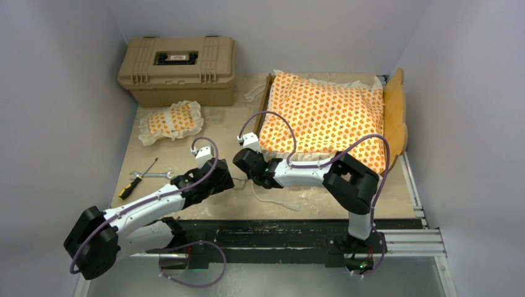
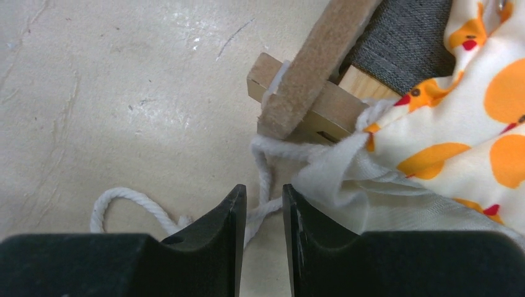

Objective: Set up the pet bed
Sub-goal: Tie the ropes to the bed frame.

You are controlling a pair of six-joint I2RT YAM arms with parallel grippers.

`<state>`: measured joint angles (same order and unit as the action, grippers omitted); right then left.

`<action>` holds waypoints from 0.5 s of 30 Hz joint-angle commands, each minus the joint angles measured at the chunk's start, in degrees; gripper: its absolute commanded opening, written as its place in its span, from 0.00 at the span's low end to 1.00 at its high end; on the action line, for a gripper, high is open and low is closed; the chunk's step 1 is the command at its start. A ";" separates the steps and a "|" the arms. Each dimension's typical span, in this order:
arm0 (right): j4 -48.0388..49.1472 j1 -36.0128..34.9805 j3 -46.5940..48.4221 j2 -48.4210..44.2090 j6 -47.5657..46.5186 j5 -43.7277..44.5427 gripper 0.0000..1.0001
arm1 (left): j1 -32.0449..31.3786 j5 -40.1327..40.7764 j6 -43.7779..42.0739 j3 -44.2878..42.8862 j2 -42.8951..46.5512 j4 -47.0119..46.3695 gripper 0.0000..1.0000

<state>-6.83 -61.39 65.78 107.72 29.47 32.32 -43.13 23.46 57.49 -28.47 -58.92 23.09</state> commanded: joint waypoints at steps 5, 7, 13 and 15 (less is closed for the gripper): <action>6.47 -0.06 1.55 2.40 -2.80 0.23 0.27 | 0.22 -0.72 0.30 0.60 -3.38 -2.64 0.63; 6.52 -0.05 1.42 3.00 -3.33 -0.13 0.23 | 0.20 -0.62 0.21 0.82 -4.19 -2.90 0.59; 9.40 0.04 -0.41 0.34 -4.88 -0.45 0.00 | 0.24 -0.13 -1.22 0.97 -7.75 -4.93 0.48; 11.19 -0.02 -2.56 -3.02 -5.62 -2.66 0.00 | 0.33 -0.29 -1.65 0.81 -9.70 -5.98 0.44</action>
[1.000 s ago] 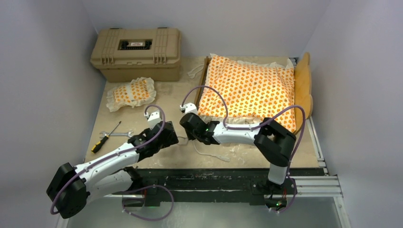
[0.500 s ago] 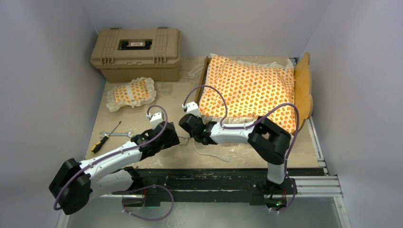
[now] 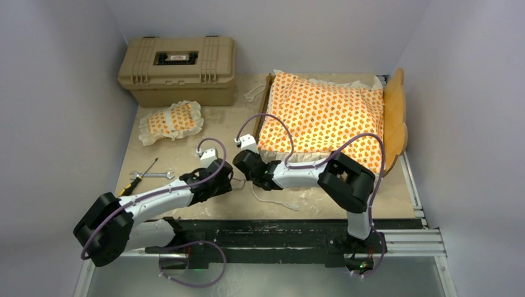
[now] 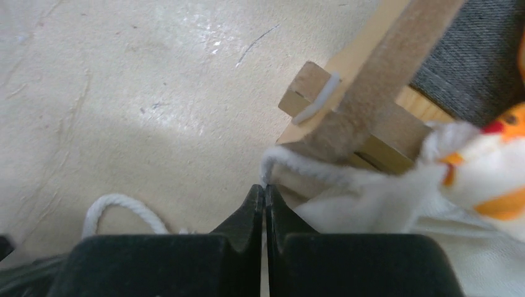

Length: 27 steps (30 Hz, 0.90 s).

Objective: Set up the pet bed
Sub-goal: Tie the ropes to the bed frame.

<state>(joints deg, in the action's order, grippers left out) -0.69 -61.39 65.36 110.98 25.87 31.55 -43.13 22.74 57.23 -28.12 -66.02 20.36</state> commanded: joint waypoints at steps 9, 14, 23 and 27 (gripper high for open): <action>8.01 0.17 -6.27 -13.49 -5.10 -10.83 0.00 | 1.58 0.72 -2.84 0.15 -10.65 -11.06 0.20; 10.27 0.62 -7.91 -14.86 -6.67 -16.86 0.00 | 1.65 1.69 -5.84 0.09 -12.92 -20.42 0.18; 11.14 1.04 -10.35 -15.39 -6.20 -20.42 0.00 | 1.65 -4.35 -11.03 1.65 -18.36 -47.07 0.24; 10.39 1.39 -9.83 -13.88 -6.26 -21.24 0.00 | 1.65 -5.22 -10.20 3.72 -16.05 -49.75 0.25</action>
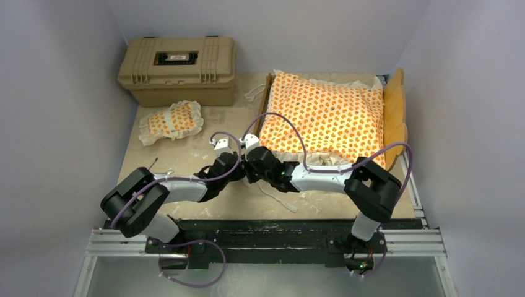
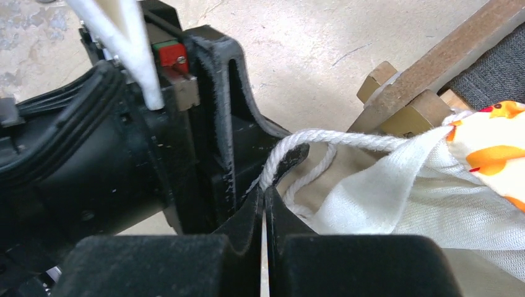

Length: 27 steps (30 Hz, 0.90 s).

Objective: Set up the pet bed
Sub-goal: Tie the ropes to the bed frame.

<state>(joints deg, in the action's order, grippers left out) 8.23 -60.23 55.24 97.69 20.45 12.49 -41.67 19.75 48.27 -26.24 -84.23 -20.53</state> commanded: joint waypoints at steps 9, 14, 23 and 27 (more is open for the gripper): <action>-0.08 0.37 3.40 6.55 -2.67 -7.07 0.00 | 0.18 12.53 8.63 3.60 24.01 25.43 0.30; -2.69 0.37 6.81 9.66 -3.87 -7.61 0.09 | 0.18 12.73 8.92 3.54 27.55 29.62 0.32; -11.86 0.37 9.56 2.08 -4.44 0.44 0.35 | 0.18 9.76 7.14 0.74 22.04 27.91 0.33; -15.02 0.37 10.46 2.73 -4.32 6.37 0.35 | 0.19 9.60 6.94 0.72 22.49 27.66 0.33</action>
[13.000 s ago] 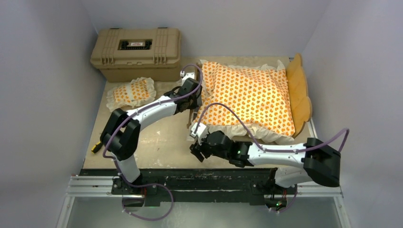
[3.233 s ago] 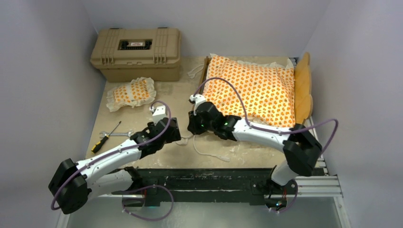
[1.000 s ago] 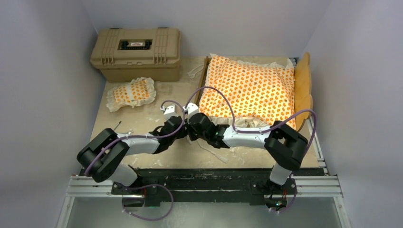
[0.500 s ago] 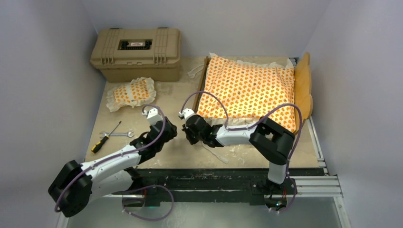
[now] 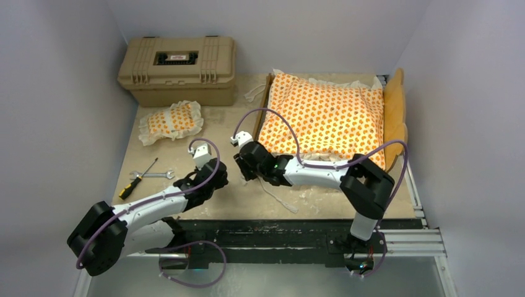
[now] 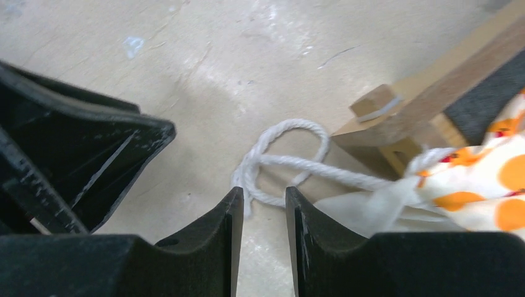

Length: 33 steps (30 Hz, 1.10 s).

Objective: Set up the pet bed
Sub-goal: Tie the ropes to the bed frame.

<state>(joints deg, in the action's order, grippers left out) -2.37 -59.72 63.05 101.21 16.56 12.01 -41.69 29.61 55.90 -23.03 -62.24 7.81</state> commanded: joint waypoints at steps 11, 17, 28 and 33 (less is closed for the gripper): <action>-4.29 -0.20 5.07 7.98 -0.43 13.16 0.35 | 0.14 -0.34 -0.62 -2.11 1.39 0.45 0.33; -1.47 -0.14 3.33 9.17 10.31 13.94 0.29 | 0.17 -0.47 -0.52 -1.98 1.43 0.27 0.33; -2.72 -0.13 1.66 10.40 11.58 14.85 0.00 | 0.19 -1.10 -0.95 -2.10 1.35 -0.08 0.33; -0.71 -0.13 -3.22 1.23 11.56 16.98 0.00 | 0.16 -3.79 -3.16 -3.15 2.13 -0.94 0.34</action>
<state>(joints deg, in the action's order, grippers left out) -2.24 -59.72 64.03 109.45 27.27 26.06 -41.69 28.10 55.18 -23.16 -61.58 8.43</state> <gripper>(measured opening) 0.008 0.336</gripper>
